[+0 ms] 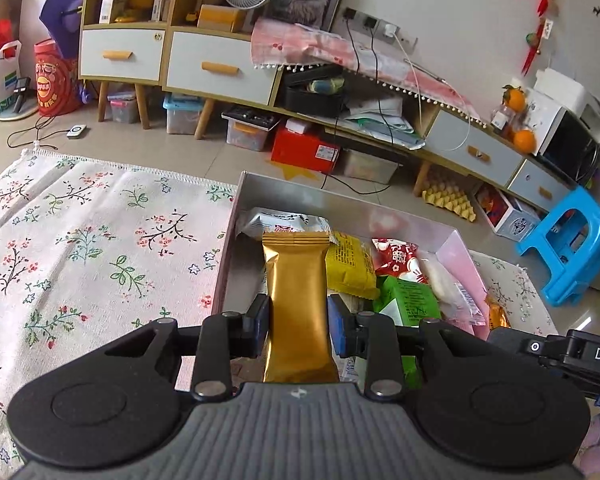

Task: Organize snacks
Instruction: 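Carry the gold bar and orange-white packet into the pink box with both tools, then open the left tool releasing the gold bar while the right tool releases the orange-white packet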

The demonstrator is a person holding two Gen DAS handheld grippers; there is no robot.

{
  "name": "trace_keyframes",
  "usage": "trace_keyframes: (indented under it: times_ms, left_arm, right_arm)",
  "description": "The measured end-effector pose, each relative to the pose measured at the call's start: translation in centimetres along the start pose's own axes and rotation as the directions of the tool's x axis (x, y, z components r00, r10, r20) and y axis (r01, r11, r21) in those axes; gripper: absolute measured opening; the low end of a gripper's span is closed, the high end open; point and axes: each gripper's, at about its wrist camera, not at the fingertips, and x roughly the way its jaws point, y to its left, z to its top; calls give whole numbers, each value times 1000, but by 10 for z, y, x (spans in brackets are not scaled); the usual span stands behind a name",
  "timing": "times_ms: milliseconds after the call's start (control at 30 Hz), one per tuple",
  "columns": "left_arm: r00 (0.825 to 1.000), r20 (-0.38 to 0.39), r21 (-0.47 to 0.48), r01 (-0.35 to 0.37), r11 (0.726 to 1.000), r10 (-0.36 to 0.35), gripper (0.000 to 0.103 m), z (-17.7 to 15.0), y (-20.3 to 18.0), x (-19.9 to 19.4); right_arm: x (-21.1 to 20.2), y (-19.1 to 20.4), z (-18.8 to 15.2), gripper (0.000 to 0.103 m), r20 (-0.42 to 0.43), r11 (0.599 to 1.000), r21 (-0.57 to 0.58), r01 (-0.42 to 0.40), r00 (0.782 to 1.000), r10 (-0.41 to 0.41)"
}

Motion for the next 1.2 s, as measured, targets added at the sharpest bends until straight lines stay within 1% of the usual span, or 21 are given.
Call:
trace_keyframes:
  times_ms: [33,100,133,167,200,233,300,433,567,633,733,900,1033,1200]
  left_arm:
    - [1000,2,3,-1,1000,1,30,0,0,0]
    - [1000,13,13,-15,1000,14,36,-1,-2,0]
    - [1000,18,20,-18,1000,17,43,-2,-3,-1]
    - [1000,17,26,-14,1000,13,49,-2,-3,-1]
    - [1000,14,31,-10,999,10,62,-2,-4,-1]
    - [1000,18,35,-10,999,9,67,-2,-5,-2]
    - [1000,24,52,-10,999,9,71,-2,-8,-3]
    - [1000,17,83,-8,997,7,78,-3,-14,-5]
    - [1000,8,112,-8,994,7,83,-5,-17,-8]
    - [1000,5,125,-11,992,10,89,-7,-19,-11]
    - [1000,-5,158,-12,987,13,93,-10,-22,-16]
    - [999,-21,227,-25,974,31,98,-20,-26,-27]
    - [998,-41,293,-33,956,47,101,-31,-27,-36]
    - [990,-102,351,-54,935,96,102,-44,-23,-41]
  right_arm:
    - [0,0,0,59,2,1000,-1,3,1000,-3]
    - [-1,1,0,61,11,1000,-9,3,1000,-3]
    - [-2,1,0,64,13,1000,-10,5,1000,-5]
    - [-2,1,0,72,14,1000,-9,4,1000,-4]
    - [-3,1,0,79,15,1000,-8,1,1000,-1]
    - [-4,1,1,81,15,1000,-8,-4,1000,4]
    - [-5,2,1,85,13,1000,-10,-1,1000,1]
    - [-9,4,1,86,15,1000,-27,2,1000,-1]
    - [-16,7,0,90,24,999,-52,5,1000,-4]
    - [-19,8,0,90,25,998,-65,7,1000,-5]
    - [-25,10,-1,93,23,996,-87,12,1000,-10]
    - [-34,13,-7,95,16,988,-151,41,999,-39]
    - [-44,16,-15,96,7,974,-211,80,997,-80]
    - [-56,16,-29,96,-21,957,-267,116,992,-126]
